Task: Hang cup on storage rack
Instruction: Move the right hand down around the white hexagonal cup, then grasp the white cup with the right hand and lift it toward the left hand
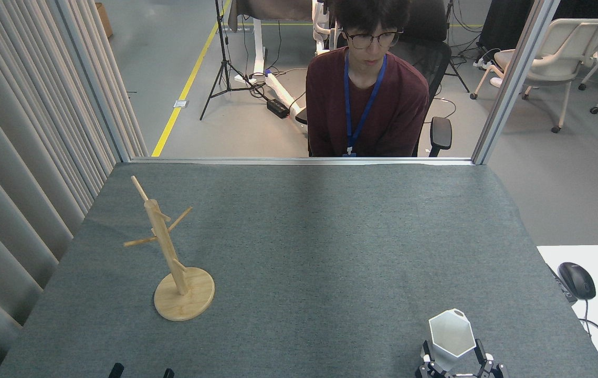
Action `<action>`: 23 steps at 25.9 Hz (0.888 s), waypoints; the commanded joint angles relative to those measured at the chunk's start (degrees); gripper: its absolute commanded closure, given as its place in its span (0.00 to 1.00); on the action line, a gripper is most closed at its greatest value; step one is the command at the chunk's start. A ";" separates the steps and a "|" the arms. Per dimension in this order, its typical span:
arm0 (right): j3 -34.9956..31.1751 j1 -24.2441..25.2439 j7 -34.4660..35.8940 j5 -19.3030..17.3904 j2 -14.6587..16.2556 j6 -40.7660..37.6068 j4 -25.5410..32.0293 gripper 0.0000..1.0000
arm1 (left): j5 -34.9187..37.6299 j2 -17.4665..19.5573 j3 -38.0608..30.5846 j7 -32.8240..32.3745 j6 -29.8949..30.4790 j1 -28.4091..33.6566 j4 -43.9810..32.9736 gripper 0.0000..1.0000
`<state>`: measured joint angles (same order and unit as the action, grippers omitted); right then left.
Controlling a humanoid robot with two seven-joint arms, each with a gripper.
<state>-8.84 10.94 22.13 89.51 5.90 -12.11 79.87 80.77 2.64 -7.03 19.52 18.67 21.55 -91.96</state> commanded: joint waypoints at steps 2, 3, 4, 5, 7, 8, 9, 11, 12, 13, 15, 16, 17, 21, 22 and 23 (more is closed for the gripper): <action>1.46 -1.09 0.10 0.05 0.07 0.24 -1.38 0.01 | 0.17 0.00 0.00 -0.01 -0.04 0.07 0.03 0.01; 1.54 -1.27 0.10 0.14 0.07 0.24 -1.56 0.02 | 0.26 0.00 0.00 -0.01 -0.04 -0.01 0.03 0.01; 1.54 -1.36 0.10 0.58 0.07 0.33 -1.64 0.04 | 0.26 0.00 0.00 -0.01 -0.04 -0.01 0.03 0.01; 1.54 -1.36 0.10 1.37 -0.01 0.33 -1.73 0.17 | 0.35 0.00 0.00 -0.01 -0.04 -0.01 0.03 0.01; 1.54 -1.36 0.28 2.43 -0.10 0.33 -1.73 0.37 | 0.35 0.00 0.00 -0.01 0.05 -0.01 0.03 0.01; 1.46 -1.27 0.37 2.51 -0.10 0.33 -1.73 0.39 | 0.35 0.00 0.00 -0.01 0.05 -0.01 0.03 0.01; 1.46 -1.18 0.46 2.43 -0.10 0.24 -1.73 0.40 | 0.52 0.00 0.00 -0.01 0.05 -0.01 0.03 0.01; 1.46 -1.01 0.63 2.16 -0.19 0.24 -1.64 0.40 | 0.70 0.00 0.00 -0.01 0.13 -0.01 -0.23 0.01; 1.46 -1.01 0.72 2.07 -0.28 0.24 -1.47 0.40 | 0.70 0.00 0.00 -0.01 0.05 -0.01 -0.41 0.01; 1.19 -1.09 0.72 1.99 -0.28 0.24 -0.94 0.40 | 0.79 0.00 0.09 -0.01 0.05 -0.01 -0.67 0.01; 0.93 -1.44 0.81 1.81 -0.72 0.16 0.11 0.40 | 0.79 -0.18 0.26 -0.01 0.13 -0.10 -1.20 0.01; 0.84 -1.71 0.81 1.55 -0.80 0.24 0.82 0.40 | 0.79 -0.26 1.58 -0.01 0.13 -0.19 -1.55 0.01; 0.84 -2.24 0.72 1.46 -0.80 0.33 1.34 0.40 | 0.88 -0.35 3.34 -0.01 0.13 -0.54 -1.73 0.01; 1.19 -5.93 0.28 1.55 -1.51 1.39 2.40 0.40 | 3.95 -2.02 9.05 -0.10 0.57 -3.70 -1.29 0.01; 1.46 -6.54 0.10 1.63 -1.95 1.83 2.84 0.40 | 6.94 -2.55 10.98 -0.10 0.49 -4.41 -0.85 0.01; 1.81 -6.89 0.10 1.90 -2.47 2.00 3.54 0.40 | 10.28 -2.99 12.83 -0.10 0.22 -4.93 -0.15 0.01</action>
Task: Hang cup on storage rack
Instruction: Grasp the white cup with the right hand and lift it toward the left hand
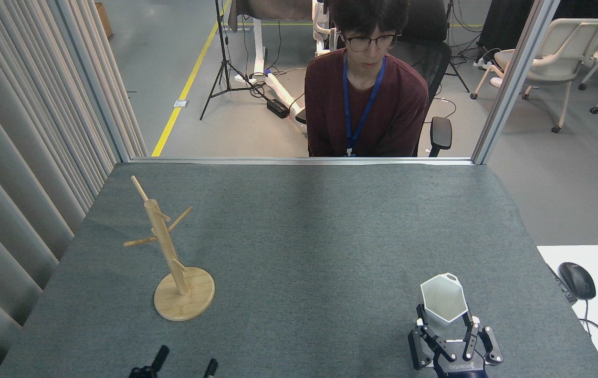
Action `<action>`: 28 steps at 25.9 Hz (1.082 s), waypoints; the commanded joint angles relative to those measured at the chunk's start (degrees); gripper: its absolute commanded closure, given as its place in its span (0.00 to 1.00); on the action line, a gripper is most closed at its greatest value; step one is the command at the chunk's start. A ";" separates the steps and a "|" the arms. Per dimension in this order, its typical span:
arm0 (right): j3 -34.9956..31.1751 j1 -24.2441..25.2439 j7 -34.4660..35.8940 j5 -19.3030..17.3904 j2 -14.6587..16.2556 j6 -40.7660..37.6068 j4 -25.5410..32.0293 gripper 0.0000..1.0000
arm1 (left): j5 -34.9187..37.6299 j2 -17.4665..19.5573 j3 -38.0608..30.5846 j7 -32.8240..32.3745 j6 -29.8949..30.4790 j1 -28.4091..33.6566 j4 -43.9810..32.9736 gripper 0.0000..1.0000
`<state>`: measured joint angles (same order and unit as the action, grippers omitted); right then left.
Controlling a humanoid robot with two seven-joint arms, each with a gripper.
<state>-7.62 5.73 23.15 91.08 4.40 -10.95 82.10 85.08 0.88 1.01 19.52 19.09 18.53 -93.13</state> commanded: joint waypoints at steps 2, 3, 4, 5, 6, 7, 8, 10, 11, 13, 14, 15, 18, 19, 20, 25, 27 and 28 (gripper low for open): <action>2.88 -1.77 -1.00 1.21 -2.56 0.84 2.71 0.40 | 10.72 -1.94 8.22 -0.10 -0.46 -3.15 2.16 0.01; 4.99 -1.86 -1.00 2.17 -3.35 1.02 3.41 0.40 | 12.57 -2.46 9.80 -0.10 -0.63 -4.11 2.96 0.01; 7.01 -1.77 -1.00 3.05 -3.96 1.19 4.12 0.40 | 14.50 -2.90 11.38 -0.01 -1.16 -4.82 3.66 0.01; 8.59 -1.51 -1.00 3.84 -4.49 1.54 5.17 0.40 | 16.96 -3.17 12.61 -0.01 -2.39 -5.52 4.27 0.01; 9.82 -1.07 -1.00 4.63 -4.84 1.81 6.40 0.39 | 19.60 -3.43 13.67 -0.01 -3.71 -6.13 5.06 0.01; 11.49 -0.54 -1.00 5.43 -5.19 1.81 7.37 0.39 | 21.89 -3.61 14.37 -0.01 -4.68 -6.66 5.94 0.01; 13.42 0.42 -1.00 6.30 -5.46 1.90 8.16 0.39 | 23.47 -3.78 14.55 -0.01 -4.85 -7.01 6.47 0.01; 16.59 1.92 -1.00 8.15 -5.81 2.16 9.13 0.39 | 24.17 -3.96 14.64 -0.10 -4.85 -7.28 6.65 0.01; 17.47 2.36 -1.00 8.85 -5.98 2.51 9.30 0.39 | 24.17 -3.96 14.64 -0.10 -4.85 -7.45 6.65 0.01; 18.96 3.24 -0.92 9.64 -6.25 3.48 9.30 0.39 | 24.17 -3.96 14.64 -0.10 -4.76 -7.45 6.65 0.01; 19.84 3.32 -0.92 9.64 -6.42 3.83 9.30 0.39 | 24.08 -3.96 14.64 -0.10 -4.76 -7.45 6.65 0.01; 20.81 3.41 -0.92 9.73 -6.51 4.00 9.30 0.39 | 24.08 -3.96 14.64 -0.01 -4.68 -7.45 6.73 0.01; 23.27 3.85 -0.92 11.22 -6.60 5.32 9.21 0.39 | 23.73 -3.87 14.64 -0.10 -4.68 -7.45 6.38 0.01; 24.06 3.85 -0.83 12.10 -6.69 5.76 8.77 0.39 | 23.64 -3.87 14.72 -0.10 -4.68 -7.45 6.21 0.01; 24.59 3.85 -0.83 12.37 -6.78 6.11 8.51 0.39 | 23.56 -3.78 14.72 -0.10 -4.68 -7.36 6.03 0.01; 27.05 4.03 -0.65 13.42 -6.86 6.55 8.16 0.39 | 23.38 -3.87 14.90 -0.18 -4.41 -7.45 4.63 0.01; 27.84 4.03 -0.56 13.95 -6.86 6.64 7.90 0.39 | 23.38 -3.96 14.99 -0.27 -4.41 -7.45 4.63 0.01; 28.28 4.03 -0.48 14.30 -6.86 6.90 7.72 0.39 | 23.38 -3.96 15.07 -0.27 -4.41 -7.37 4.63 0.01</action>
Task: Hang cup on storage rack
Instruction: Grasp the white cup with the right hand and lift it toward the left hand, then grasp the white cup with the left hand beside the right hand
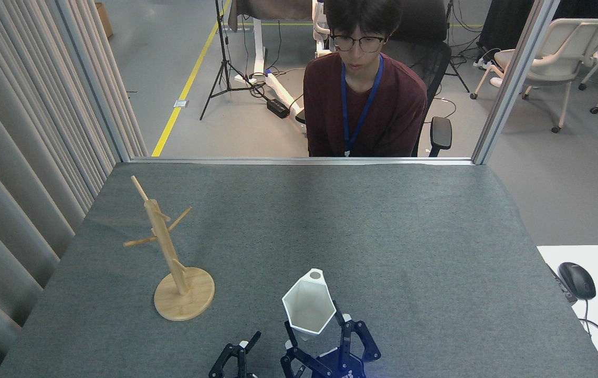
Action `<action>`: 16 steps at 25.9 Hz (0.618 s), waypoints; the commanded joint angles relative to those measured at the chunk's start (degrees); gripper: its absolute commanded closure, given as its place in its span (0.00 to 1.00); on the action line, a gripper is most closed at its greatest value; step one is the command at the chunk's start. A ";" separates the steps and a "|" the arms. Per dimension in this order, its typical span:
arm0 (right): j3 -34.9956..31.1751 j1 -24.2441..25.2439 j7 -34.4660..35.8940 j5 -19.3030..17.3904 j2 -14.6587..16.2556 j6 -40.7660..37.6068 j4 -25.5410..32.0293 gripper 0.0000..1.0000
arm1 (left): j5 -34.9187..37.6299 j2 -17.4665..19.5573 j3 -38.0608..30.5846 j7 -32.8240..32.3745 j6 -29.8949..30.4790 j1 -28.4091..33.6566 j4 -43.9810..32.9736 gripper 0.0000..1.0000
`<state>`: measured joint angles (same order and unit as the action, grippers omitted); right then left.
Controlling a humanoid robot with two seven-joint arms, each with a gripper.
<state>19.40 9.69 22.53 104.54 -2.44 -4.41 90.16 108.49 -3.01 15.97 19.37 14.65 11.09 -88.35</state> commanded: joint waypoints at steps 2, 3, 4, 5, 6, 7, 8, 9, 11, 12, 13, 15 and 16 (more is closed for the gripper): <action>2.31 0.07 0.24 1.19 -0.02 1.24 -0.77 0.38 | -0.03 -0.06 0.12 -0.21 0.03 0.07 -0.24 0.01; 3.10 0.16 0.24 1.19 -0.02 1.68 -0.95 0.38 | -0.12 -0.06 0.12 -0.21 0.03 -0.02 -0.24 0.01; 3.89 0.33 0.33 1.28 -0.02 2.03 -0.95 0.38 | -0.21 -0.06 0.12 -0.21 0.03 -0.02 -0.24 0.01; 4.68 0.68 0.33 1.28 -0.02 2.38 -0.95 0.38 | -0.29 -0.06 0.03 -0.21 0.03 -0.02 -0.15 0.01; 5.12 0.86 0.33 1.28 0.07 2.65 -0.95 0.38 | -0.47 -0.06 0.03 -0.21 0.03 -0.02 -0.15 0.01; 5.39 0.86 0.33 1.28 0.07 2.91 -0.95 0.38 | -0.56 -0.06 0.03 -0.21 0.03 -0.02 -0.15 0.01; 5.47 0.86 0.33 1.28 0.07 3.00 -0.95 0.38 | -0.65 0.03 0.03 -0.21 0.03 -0.02 -0.15 0.01; 5.56 0.95 0.33 1.28 0.07 3.00 -0.95 0.38 | -0.65 0.02 0.03 -0.21 0.03 -0.02 -0.15 0.01; 5.74 0.95 0.33 1.28 0.07 3.09 -0.95 0.37 | -1.00 -0.06 -0.06 -0.21 0.03 -0.02 -0.06 0.01; 5.83 0.95 0.41 1.28 0.16 3.09 -1.04 0.37 | -1.44 -0.06 -0.15 -0.21 0.12 -0.02 -0.06 0.01; 5.83 1.12 0.41 1.28 0.16 3.09 -0.95 0.37 | -1.79 -0.06 -0.15 -0.21 0.29 -0.10 0.02 0.01; 5.91 1.65 0.68 1.28 0.33 3.09 -0.95 0.37 | -1.88 -0.15 -0.32 -0.21 0.82 -0.28 0.02 0.01; 6.00 1.74 1.12 1.28 0.42 3.18 -0.95 0.37 | -1.88 -0.15 -0.32 -0.21 0.82 -0.54 0.02 0.01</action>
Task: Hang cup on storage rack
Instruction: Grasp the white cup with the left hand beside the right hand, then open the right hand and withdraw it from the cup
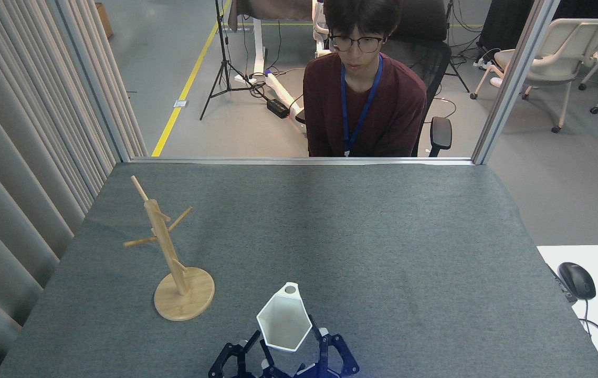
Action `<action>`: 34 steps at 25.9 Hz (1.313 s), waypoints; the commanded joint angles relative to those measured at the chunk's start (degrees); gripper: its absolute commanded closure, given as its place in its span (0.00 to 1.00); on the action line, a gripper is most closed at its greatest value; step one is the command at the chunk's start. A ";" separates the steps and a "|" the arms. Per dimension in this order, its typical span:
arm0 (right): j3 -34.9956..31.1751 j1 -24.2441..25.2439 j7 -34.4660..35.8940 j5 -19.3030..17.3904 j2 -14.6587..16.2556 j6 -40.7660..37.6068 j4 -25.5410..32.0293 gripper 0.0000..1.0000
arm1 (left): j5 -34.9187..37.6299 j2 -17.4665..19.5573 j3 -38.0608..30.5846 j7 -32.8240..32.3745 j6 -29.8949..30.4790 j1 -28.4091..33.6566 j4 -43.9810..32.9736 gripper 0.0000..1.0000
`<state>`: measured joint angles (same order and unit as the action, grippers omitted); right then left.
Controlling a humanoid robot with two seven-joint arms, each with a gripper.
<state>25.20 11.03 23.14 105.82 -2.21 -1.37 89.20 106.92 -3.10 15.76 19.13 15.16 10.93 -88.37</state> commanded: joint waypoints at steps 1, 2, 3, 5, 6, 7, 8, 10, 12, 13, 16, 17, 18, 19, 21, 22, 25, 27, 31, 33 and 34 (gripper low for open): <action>0.29 0.57 0.76 0.00 0.28 0.22 0.01 0.37 | -0.30 -0.06 -0.21 0.03 0.31 -0.47 0.04 0.01; 0.64 0.75 0.85 0.00 0.28 0.49 0.01 0.37 | -0.30 -0.15 -0.29 0.03 0.39 -0.73 0.04 0.01; 0.99 0.92 0.94 0.00 0.37 0.66 -0.07 0.37 | -0.30 -0.15 -0.29 0.03 0.39 -0.82 -0.04 0.01; 1.08 1.01 0.94 0.00 0.37 0.84 -0.07 0.37 | -0.30 -0.24 -0.29 -0.06 0.48 -1.26 -0.13 0.01; 1.35 1.01 0.94 0.00 0.37 0.84 -0.07 0.37 | -0.30 -0.24 -0.29 -0.06 0.83 -1.26 -0.13 0.01; 1.87 1.01 0.94 0.00 0.37 1.01 -0.07 0.37 | -0.30 -0.32 -0.38 0.03 1.36 -1.26 -0.22 0.01; 2.40 1.10 0.94 0.00 0.37 1.37 -0.07 0.37 | -0.30 -0.32 -0.38 0.03 1.71 -1.35 -0.22 0.01; 3.81 1.27 0.94 0.09 0.45 2.07 -0.16 0.37 | -0.30 -0.32 -0.47 0.03 2.06 -1.35 -0.31 0.01; 4.33 1.36 0.94 0.79 0.45 2.33 -0.16 0.37 | -0.30 -0.32 -0.47 0.03 2.06 -1.35 -0.40 0.01; 4.51 1.36 0.94 1.15 0.45 2.33 -0.25 0.37 | -0.30 -0.32 -0.47 0.03 2.06 -1.43 -0.40 0.01; 4.51 1.45 0.94 1.41 0.45 2.33 -0.25 0.37 | -0.30 -0.32 -0.47 0.11 2.15 -1.43 -0.48 0.01; 4.51 1.45 0.94 1.41 0.54 2.33 -0.25 0.37 | -0.39 -0.32 -0.47 0.11 2.06 -1.43 -0.48 0.01; 4.51 1.45 0.94 1.41 0.54 2.33 -0.25 0.37 | -0.66 -0.32 -0.47 0.11 2.15 -1.43 -0.48 0.01; 4.51 1.45 0.94 1.41 0.54 2.33 -0.25 0.37 | -1.01 -0.32 -0.47 0.11 2.15 -1.43 -0.48 0.01; 4.60 1.62 1.03 1.41 0.54 2.24 -0.25 0.37 | -1.27 -0.32 -0.38 0.11 2.15 -1.43 -0.92 0.01; 4.60 1.62 0.94 1.50 0.54 2.24 -0.25 0.37 | -1.27 -0.41 -0.38 0.11 2.15 -1.52 -1.01 0.01; 4.60 1.62 1.03 1.50 0.54 2.24 -0.43 0.37 | -1.27 -0.41 -0.47 0.11 2.15 -1.52 -1.10 0.10; 4.60 1.71 1.03 1.50 0.54 2.24 -0.69 0.37 | -1.27 -0.41 -0.38 0.11 2.15 -1.61 -1.10 0.21; 4.60 1.62 1.03 1.50 0.54 2.16 -0.69 0.35 | -1.27 -0.41 -0.38 0.11 2.24 -1.61 -1.10 0.55; 4.60 1.62 1.03 1.41 0.54 2.16 -0.69 0.28 | -1.27 -0.41 -0.38 0.29 2.24 -1.79 -1.01 0.64; 4.60 1.62 1.11 1.32 0.54 2.16 -0.69 0.18 | -1.27 -0.41 -0.38 0.29 2.24 -1.87 -1.01 0.64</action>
<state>29.79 12.66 24.84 107.29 -1.66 1.17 88.54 105.64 -3.51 15.38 18.81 17.20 9.25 -89.45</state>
